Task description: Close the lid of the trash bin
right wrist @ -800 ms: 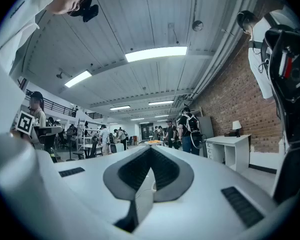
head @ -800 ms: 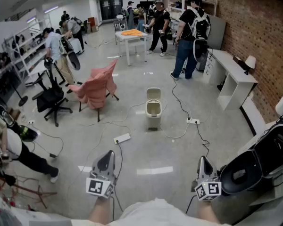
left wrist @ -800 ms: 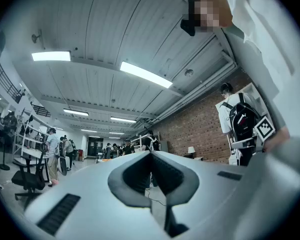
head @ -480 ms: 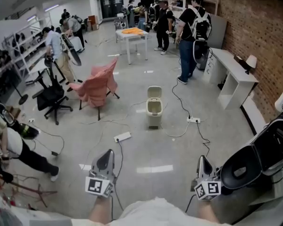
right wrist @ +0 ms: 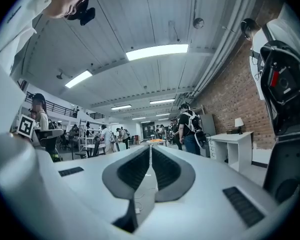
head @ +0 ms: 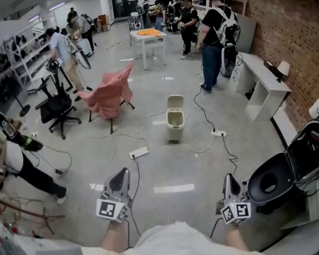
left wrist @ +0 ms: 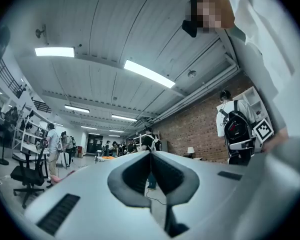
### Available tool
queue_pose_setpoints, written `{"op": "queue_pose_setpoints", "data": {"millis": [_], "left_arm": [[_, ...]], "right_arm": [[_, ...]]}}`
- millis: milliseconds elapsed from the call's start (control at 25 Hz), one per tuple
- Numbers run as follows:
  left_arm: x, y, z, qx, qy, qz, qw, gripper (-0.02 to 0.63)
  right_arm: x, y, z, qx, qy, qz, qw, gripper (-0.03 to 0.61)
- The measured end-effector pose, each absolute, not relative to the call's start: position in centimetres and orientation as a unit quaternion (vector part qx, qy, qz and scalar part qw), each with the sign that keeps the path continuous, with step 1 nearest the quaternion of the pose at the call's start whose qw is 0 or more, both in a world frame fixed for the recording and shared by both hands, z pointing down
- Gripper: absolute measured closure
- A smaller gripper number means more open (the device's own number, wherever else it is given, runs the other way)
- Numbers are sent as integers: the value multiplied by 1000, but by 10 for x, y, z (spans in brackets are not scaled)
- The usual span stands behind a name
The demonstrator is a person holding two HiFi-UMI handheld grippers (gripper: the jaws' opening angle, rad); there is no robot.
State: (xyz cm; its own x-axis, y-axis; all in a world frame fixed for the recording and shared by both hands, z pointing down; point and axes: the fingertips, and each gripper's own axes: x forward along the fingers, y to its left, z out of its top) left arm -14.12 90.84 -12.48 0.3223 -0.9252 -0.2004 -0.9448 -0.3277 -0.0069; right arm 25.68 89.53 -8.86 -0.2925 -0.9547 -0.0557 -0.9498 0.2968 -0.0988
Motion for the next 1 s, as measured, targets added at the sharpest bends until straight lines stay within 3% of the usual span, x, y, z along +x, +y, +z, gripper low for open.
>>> {"op": "queue_pose_setpoints", "data": {"millis": [120,200,320,480,680,1000], "left_arm": [[-151,908,-117,-816,570,72,61,585],[-159,907,-110,-819,566,66,57,558],[-169,904,-100,-824,561,61,48,348],[-177,900,-100,-820,568,58,46,250],[-184,892,-89,-818,572,48,38,215],[-179,857,-87,-820,569,49,35,213]], "right_arm": [[244,896,-84,-583,810,-28,50,485],[235,896,-80,-585,809,-33,42,401],[224,897,-73,-586,809,-35,28,294],[211,896,-69,-584,811,-45,8,198],[200,888,-64,-575,817,-52,-1,144],[199,847,-53,-564,824,-54,5,115]]}}
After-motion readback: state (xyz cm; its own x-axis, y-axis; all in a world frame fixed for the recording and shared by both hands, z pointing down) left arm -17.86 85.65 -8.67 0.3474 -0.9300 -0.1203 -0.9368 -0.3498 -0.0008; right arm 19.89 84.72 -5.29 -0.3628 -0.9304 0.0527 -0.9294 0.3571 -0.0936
